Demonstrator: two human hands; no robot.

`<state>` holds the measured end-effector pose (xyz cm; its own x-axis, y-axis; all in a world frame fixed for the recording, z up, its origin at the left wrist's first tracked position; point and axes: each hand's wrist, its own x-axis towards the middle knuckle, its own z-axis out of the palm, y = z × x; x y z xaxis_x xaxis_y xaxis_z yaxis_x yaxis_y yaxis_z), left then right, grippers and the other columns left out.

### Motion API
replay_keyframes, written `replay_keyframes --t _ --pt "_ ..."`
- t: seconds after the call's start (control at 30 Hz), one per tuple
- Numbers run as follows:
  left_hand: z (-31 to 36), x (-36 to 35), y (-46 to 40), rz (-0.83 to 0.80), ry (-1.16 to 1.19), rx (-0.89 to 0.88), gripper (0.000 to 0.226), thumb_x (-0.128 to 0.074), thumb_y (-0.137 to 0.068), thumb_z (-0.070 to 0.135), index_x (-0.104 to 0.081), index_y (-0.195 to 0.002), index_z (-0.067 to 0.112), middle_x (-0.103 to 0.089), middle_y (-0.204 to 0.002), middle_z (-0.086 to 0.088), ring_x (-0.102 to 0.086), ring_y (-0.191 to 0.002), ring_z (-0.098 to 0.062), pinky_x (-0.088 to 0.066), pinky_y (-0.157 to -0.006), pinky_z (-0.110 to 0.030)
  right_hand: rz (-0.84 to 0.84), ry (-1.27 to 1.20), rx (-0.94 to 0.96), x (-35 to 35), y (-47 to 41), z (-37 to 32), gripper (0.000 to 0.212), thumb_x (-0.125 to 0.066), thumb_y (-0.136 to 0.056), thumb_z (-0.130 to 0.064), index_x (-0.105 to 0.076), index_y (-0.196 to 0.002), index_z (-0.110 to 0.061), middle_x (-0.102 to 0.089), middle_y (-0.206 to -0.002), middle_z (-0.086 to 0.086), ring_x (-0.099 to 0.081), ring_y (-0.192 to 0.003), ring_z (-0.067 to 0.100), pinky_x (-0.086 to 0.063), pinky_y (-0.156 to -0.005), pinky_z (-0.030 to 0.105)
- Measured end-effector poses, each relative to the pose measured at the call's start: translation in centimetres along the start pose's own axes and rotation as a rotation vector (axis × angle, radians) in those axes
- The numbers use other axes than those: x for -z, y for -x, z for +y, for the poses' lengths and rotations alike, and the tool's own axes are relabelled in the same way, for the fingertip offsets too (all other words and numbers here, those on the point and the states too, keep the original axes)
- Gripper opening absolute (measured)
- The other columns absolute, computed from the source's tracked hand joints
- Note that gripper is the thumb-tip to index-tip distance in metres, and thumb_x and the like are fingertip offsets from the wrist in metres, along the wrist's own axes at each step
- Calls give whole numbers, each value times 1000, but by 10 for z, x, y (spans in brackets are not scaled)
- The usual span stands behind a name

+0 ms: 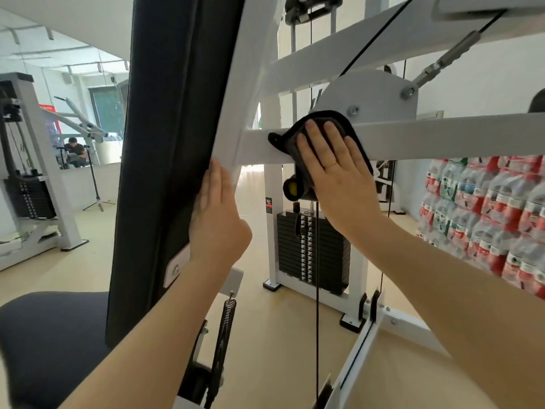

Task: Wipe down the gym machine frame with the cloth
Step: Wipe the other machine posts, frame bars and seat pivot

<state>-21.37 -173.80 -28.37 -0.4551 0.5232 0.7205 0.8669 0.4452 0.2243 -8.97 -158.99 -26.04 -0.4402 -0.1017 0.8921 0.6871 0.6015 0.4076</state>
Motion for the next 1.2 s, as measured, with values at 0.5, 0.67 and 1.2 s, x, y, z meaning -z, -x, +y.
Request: replay_keyframes --t 0.5,0.67,1.2 --pt "54 -6 -5 24 -97 -243 83 -45 -90 14 16 -146 17 20 -154 -4 15 -143 -21 13 -107 -29 -15 48 -118 4 61 78 56 -43 -91 -17 -30 -145 -13 -32 -150 12 -27 -138 35 -17 -112 45" --pt "48 2 -8 -27 -122 -288 82 -46 -87 10 11 -147 13 16 -155 -4 10 -143 -21 4 -112 -28 -14 -35 -138 2 37 29 72 -70 -78 -24 -38 -142 -13 -35 -149 11 -30 -136 36 -19 -111 46" --pt "-8 -7 31 -155 -66 -92 82 -48 -86 5 7 -147 12 18 -155 -3 13 -143 -19 -6 -118 -34 -39 -340 -237 14 62 -6 56 -45 -88 -10 -33 -141 2 -35 -146 20 -33 -135 38 -29 -109 47"
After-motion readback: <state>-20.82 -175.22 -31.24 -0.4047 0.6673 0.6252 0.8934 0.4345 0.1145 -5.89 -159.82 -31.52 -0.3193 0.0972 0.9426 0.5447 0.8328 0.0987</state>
